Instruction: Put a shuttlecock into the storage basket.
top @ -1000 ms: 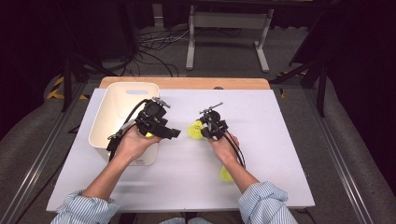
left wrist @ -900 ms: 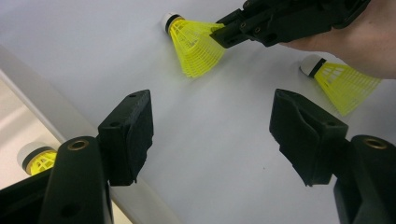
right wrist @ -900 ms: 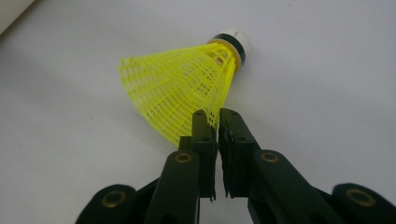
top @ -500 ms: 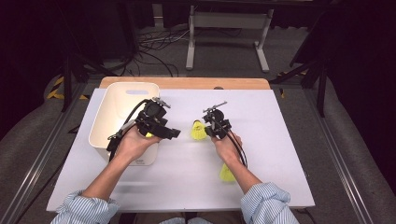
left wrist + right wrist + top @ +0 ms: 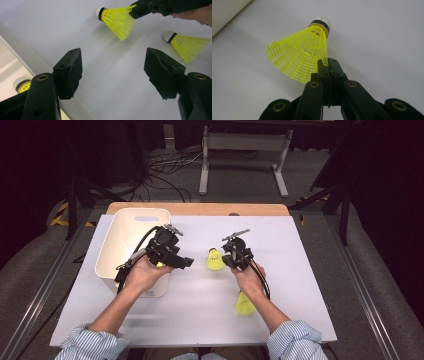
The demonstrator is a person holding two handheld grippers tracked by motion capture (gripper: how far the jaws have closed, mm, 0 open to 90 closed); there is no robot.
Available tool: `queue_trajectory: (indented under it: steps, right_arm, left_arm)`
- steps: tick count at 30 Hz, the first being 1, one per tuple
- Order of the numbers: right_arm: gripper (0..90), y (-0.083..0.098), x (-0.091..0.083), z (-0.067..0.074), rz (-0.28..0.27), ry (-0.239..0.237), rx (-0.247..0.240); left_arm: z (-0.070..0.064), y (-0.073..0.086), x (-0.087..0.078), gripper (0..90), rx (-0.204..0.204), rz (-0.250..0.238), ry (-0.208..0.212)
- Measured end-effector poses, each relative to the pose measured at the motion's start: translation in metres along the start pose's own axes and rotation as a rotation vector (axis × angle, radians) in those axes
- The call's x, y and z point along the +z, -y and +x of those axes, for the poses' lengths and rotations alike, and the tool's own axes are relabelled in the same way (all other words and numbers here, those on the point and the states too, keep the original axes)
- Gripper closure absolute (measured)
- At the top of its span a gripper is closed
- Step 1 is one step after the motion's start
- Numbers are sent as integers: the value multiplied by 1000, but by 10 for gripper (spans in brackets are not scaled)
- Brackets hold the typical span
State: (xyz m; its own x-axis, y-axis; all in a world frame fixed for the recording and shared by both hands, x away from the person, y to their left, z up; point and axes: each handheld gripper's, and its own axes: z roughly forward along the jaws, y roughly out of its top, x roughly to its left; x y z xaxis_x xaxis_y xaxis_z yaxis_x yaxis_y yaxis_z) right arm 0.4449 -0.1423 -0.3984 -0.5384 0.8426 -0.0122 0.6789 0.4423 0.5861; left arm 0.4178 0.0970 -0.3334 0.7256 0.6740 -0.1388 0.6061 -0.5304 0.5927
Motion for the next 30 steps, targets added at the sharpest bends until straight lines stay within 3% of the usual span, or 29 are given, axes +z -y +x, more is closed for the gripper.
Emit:
queue_trajectory:
  steps: [15, 30]
  right_arm:
    - [898, 13, -27, 5, -35, -45, -37]
    - [899, 16, -39, 12, -58, -78, -53]
  left_arm:
    - [-12, -5, 2, 323, 45, 9, -12]
    - [-20, -9, 10, 346, 74, 49, -2]
